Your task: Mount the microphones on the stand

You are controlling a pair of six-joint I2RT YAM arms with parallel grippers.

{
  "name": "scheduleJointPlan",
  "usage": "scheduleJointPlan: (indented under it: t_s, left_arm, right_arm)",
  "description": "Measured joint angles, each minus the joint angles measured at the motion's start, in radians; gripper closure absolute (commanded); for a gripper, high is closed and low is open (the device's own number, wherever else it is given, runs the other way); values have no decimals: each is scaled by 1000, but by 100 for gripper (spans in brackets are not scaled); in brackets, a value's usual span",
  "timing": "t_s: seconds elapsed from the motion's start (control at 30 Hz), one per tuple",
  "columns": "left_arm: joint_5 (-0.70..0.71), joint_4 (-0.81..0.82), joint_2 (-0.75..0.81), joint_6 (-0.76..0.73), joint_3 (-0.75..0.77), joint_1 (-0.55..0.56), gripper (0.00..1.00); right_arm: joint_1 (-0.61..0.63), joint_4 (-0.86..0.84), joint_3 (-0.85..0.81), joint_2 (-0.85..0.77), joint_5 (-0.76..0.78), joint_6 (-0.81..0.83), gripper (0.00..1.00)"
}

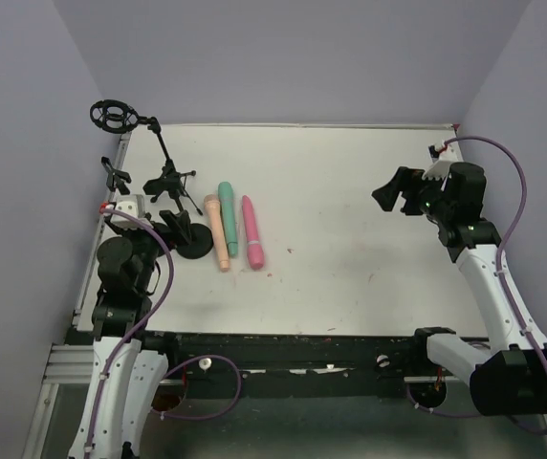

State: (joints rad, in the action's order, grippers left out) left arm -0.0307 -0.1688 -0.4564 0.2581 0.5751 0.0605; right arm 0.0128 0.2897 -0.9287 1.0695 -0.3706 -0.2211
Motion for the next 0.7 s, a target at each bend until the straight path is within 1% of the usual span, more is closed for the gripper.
scheduleJointPlan:
  t_s: [0.17, 0.27, 0.37, 0.53, 0.63, 0.7]
  left_arm:
    - [-39, -60, -17, 84, 62, 0, 1]
    - [-63, -113, -18, 133, 115, 0, 1]
    - [-84, -173, -17, 187, 166, 0, 1]
    - [-113, -283, -29, 266, 236, 0, 1]
    - [-120, -364, -82, 317, 312, 0, 1]
    - [-116, -431, -144, 353, 394, 0, 1]
  right_arm:
    - [0, -12, 8, -15, -11, 2, 0]
    - [0, -34, 26, -18, -56, 18, 0]
    - [0, -52, 55, -18, -138, 71, 0]
    - [0, -79, 108, -15, -323, 196, 0]
    - [0, -76, 136, 1, -424, 284, 0]
    - [0, -48, 139, 22, -473, 341, 0]
